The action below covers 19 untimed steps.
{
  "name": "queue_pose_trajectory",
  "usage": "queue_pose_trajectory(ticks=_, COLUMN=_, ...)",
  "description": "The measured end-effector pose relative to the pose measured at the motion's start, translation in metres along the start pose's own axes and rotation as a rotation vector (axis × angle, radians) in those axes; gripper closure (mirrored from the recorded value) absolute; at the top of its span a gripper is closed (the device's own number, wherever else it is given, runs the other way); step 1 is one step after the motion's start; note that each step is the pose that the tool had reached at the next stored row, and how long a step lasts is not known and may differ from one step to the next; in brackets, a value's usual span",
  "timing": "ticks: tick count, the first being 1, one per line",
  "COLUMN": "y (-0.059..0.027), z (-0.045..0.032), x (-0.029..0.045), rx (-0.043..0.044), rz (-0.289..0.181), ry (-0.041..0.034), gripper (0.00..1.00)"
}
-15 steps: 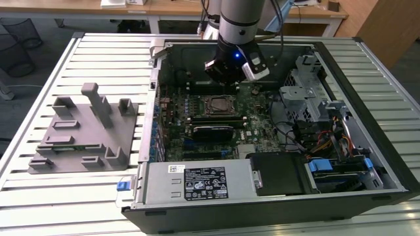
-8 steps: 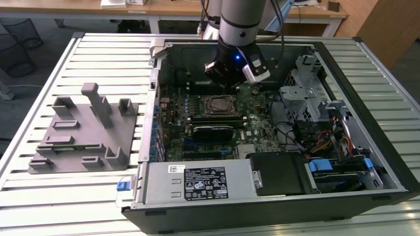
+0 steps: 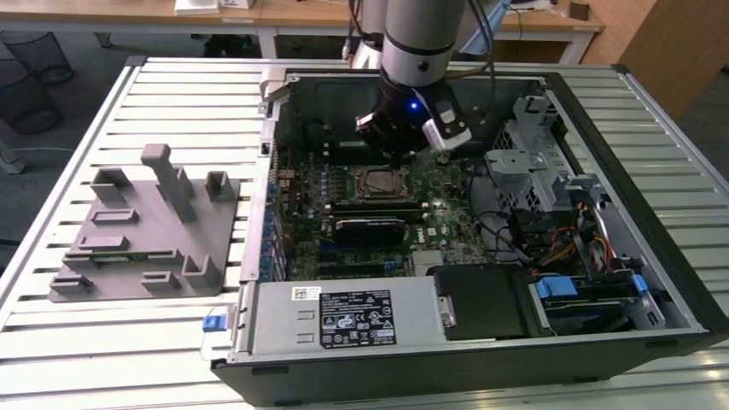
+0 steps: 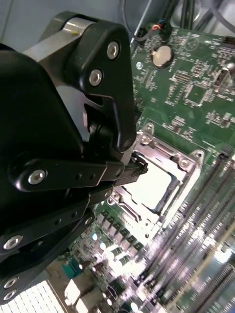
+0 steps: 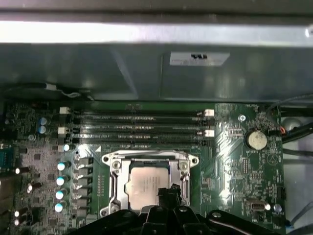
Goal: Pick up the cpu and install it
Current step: 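Install the second cpu locking lever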
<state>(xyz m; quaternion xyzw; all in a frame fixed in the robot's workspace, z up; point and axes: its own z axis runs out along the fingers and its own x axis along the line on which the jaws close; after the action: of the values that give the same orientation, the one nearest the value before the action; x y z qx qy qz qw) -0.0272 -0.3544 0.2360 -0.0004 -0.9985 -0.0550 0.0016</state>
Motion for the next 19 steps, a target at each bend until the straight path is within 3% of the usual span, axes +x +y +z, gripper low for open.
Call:
queue_pose_trajectory(ticks=9, y=-0.0201, z=-0.0022, x=0.0000, rx=-0.0024, rz=0.000, ry=0.0014, gripper=0.89)
queue_pose_trajectory(ticks=14, y=-0.0233, z=-0.0026, x=-0.0002, rx=-0.0051, rz=0.003, ry=0.0289, gripper=0.89)
queue_pose_trajectory(ticks=19, y=-0.0274, z=-0.0029, x=-0.0002, rx=-0.0052, rz=0.003, ry=0.0296, gripper=0.89)
